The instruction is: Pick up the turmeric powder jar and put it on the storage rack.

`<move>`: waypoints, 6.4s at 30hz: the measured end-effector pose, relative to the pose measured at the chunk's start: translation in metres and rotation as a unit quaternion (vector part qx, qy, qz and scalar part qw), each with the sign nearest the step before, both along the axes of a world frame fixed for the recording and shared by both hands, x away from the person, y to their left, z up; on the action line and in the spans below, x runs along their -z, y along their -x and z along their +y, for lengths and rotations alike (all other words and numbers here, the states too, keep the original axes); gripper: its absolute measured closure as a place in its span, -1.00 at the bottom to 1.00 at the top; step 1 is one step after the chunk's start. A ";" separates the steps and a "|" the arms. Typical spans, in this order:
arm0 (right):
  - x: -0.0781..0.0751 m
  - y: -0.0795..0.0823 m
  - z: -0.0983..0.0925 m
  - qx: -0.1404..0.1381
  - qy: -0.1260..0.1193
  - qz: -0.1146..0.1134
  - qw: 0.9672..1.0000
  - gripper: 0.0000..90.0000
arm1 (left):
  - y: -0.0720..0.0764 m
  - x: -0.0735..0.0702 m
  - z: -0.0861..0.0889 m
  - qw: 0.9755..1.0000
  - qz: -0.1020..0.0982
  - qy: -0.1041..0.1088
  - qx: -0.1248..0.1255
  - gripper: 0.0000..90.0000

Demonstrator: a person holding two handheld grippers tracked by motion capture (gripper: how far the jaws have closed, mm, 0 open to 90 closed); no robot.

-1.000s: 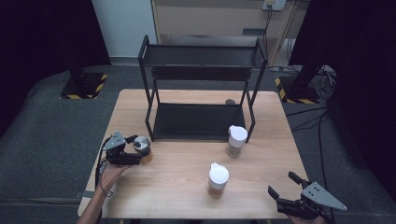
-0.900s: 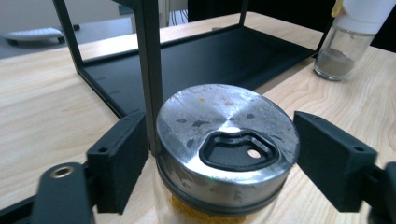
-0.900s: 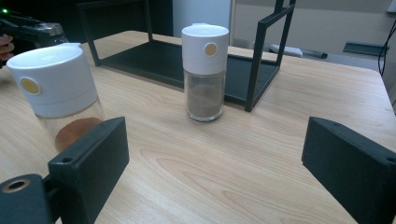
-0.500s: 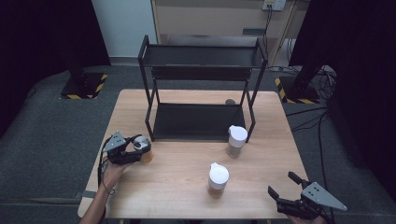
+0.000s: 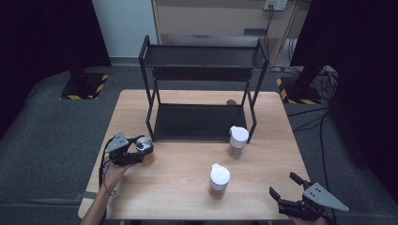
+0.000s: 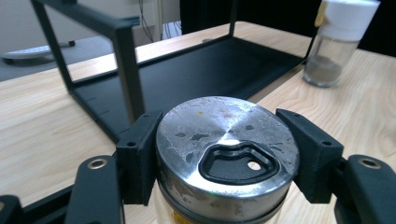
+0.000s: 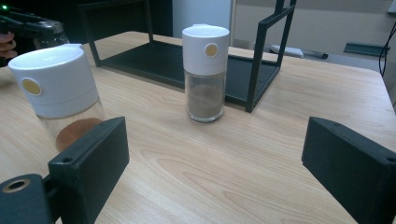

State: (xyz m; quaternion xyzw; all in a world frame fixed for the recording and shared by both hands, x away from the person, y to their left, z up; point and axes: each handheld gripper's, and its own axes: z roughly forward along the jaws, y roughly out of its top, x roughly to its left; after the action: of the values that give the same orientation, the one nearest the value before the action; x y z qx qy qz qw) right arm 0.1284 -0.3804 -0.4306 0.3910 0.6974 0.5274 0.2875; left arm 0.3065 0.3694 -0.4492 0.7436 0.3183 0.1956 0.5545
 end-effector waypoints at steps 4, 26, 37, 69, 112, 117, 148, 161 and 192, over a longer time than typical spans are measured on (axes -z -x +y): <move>0.000 0.000 0.000 0.000 0.000 0.000 1.000 -0.83 | -0.002 -0.012 -0.009 1.000 -0.004 -0.009 0.009 -0.24; 0.001 0.000 -0.001 -0.003 -0.003 -0.001 1.000 -0.83 | -0.030 -0.048 -0.049 0.999 -0.020 -0.001 0.037 -0.24; 0.000 0.000 -0.001 -0.004 -0.003 0.000 1.000 -0.83 | -0.047 -0.065 -0.073 1.000 -0.022 -0.004 0.017 -0.24; 0.002 -0.001 -0.005 -0.011 -0.012 -0.001 1.000 -0.83 | -0.099 -0.046 -0.142 0.996 -0.035 -0.009 -0.087 -0.24; 0.002 -0.001 -0.006 -0.014 -0.012 -0.001 1.000 -0.83 | -0.103 -0.001 -0.136 0.991 0.002 -0.007 -0.130 -0.24; 0.002 -0.001 -0.005 -0.015 -0.011 -0.001 1.000 -0.83 | -0.104 -0.001 -0.134 0.992 0.006 -0.002 -0.128 -0.25; 0.001 -0.001 -0.004 -0.013 -0.006 -0.001 1.000 -0.83 | -0.098 -0.076 -0.118 0.998 -0.020 0.012 -0.060 -0.92; 0.001 -0.001 -0.003 -0.016 -0.003 -0.002 1.000 -0.83 | -0.059 -0.112 -0.088 0.998 -0.054 0.006 -0.026 -0.89; 0.000 0.000 -0.001 -0.016 0.002 -0.004 1.000 -0.83 | 0.025 -0.115 -0.041 0.994 -0.074 0.036 0.070 -0.83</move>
State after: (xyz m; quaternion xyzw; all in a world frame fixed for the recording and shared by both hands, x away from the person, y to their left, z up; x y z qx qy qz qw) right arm 0.1286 -0.3814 -0.4304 0.3769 0.7038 0.5319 0.2824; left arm 0.2812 0.3287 -0.3346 0.7270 0.2305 0.1992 0.6154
